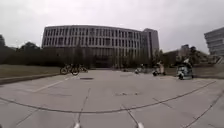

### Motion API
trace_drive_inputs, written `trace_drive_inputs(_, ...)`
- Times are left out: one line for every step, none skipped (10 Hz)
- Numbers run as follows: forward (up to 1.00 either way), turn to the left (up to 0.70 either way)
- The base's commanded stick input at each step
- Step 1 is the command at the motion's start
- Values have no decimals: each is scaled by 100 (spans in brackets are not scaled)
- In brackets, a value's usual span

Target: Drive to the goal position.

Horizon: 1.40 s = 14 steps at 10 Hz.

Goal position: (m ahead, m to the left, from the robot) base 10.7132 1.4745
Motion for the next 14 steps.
trace_drive_inputs(50, 0)
trace_drive_inputs(50, 0)
trace_drive_inputs(50, 0)
trace_drive_inputs(50, 0)
trace_drive_inputs(50, 0)
trace_drive_inputs(50, 0)
trace_drive_inputs(50, 0)
trace_drive_inputs(50, 0)
trace_drive_inputs(50, 1)
trace_drive_inputs(50, 3)
trace_drive_inputs(50, 6)
trace_drive_inputs(50, 14)
trace_drive_inputs(50, 21)
trace_drive_inputs(50, 20)
